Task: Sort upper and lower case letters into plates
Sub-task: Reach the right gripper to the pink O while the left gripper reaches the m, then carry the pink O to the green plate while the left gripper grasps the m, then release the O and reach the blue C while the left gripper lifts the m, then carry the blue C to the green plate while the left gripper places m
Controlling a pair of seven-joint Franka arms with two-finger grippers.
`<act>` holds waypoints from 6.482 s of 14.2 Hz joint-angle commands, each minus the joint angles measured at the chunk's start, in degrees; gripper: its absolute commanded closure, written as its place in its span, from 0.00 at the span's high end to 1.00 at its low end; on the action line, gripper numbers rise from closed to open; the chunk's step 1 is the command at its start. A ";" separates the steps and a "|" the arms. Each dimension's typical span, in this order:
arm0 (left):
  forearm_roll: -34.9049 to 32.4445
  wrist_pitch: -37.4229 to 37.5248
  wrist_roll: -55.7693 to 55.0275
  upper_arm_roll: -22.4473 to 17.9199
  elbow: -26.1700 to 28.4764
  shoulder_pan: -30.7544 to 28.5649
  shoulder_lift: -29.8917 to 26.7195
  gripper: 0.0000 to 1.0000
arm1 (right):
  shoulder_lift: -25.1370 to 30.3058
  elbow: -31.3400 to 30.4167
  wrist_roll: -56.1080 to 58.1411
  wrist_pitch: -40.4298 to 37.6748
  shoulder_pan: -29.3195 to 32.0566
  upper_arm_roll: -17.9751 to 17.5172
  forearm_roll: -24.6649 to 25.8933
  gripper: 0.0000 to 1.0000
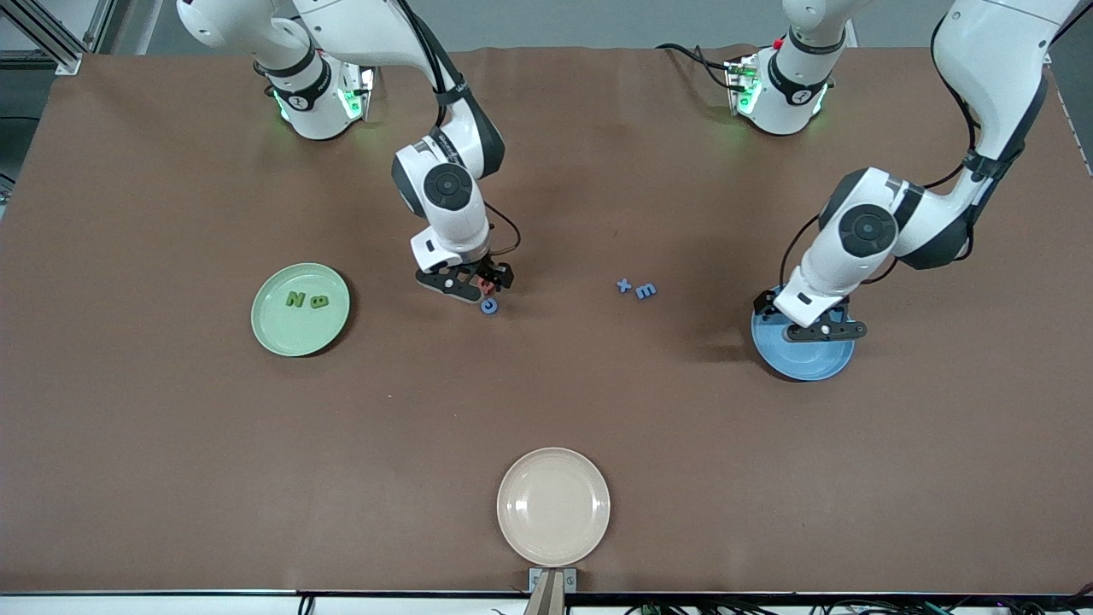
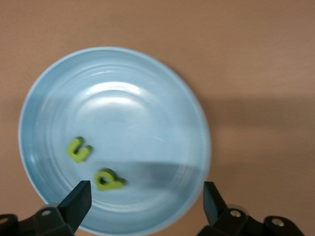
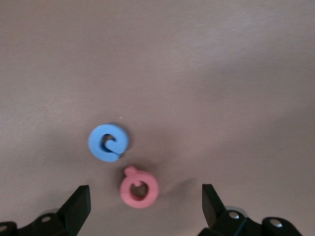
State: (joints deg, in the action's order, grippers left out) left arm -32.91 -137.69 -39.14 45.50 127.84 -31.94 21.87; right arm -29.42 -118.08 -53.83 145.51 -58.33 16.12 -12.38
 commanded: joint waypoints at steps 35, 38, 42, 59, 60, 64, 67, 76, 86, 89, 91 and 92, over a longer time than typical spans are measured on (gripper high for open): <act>-5.68 -9.62 -51.38 -6.30 -5.41 27.10 15.22 0.72 | 10.36 -8.83 69.20 -4.11 43.39 0.14 0.69 0.00; -5.68 -9.62 -51.38 -6.30 -5.41 27.19 15.13 0.62 | 7.72 -8.74 69.21 -1.38 43.65 0.05 0.51 0.01; -5.68 -9.44 -51.38 -6.21 -5.41 27.54 15.22 0.60 | 7.19 -8.66 69.12 -1.63 43.65 0.05 0.42 0.69; -5.68 -8.65 -48.14 -4.38 -5.93 21.85 8.72 0.09 | 1.49 2.49 -1.15 -3.04 7.11 -0.30 -0.28 1.00; -5.68 -8.57 -46.22 -3.15 -5.93 19.57 8.19 0.09 | -0.27 4.16 -4.76 -2.95 5.96 -0.30 -0.28 1.00; -5.68 -4.80 -35.33 3.70 -5.67 6.92 7.31 0.09 | -4.76 8.12 -8.31 -2.86 4.19 -0.30 -0.28 0.92; -5.76 -4.08 -24.09 4.95 -5.32 -0.48 7.31 0.09 | -5.65 9.10 -8.31 -2.78 4.10 -0.22 -0.28 0.82; -12.26 -4.08 0.74 0.55 -6.19 -8.67 12.75 0.09 | -6.88 9.19 -9.98 -0.75 2.52 -0.39 -0.37 0.61; -12.89 -0.50 1.35 1.68 -6.37 -8.58 10.92 1.00 | -2.50 8.40 -1.22 -9.07 6.55 0.40 -0.02 0.00; -12.53 5.49 -4.85 8.35 -6.37 -8.85 10.03 1.00 | 5.49 2.62 12.55 -11.39 13.22 1.36 0.60 0.00; -12.53 5.76 -15.39 12.75 -6.37 -8.58 10.30 1.00 | 9.28 -1.34 23.63 -11.48 17.44 2.59 0.60 0.00; -12.53 5.85 -20.83 15.12 -6.29 -8.32 10.64 1.00 | 10.51 -2.84 28.90 -11.48 19.38 3.82 0.69 0.00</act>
State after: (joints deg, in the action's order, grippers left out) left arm -45.44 -133.06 -51.80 57.06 120.92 -40.42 33.85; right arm -24.90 -114.13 -33.63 133.47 -42.49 19.44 -12.21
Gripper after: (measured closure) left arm 0.000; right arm 0.652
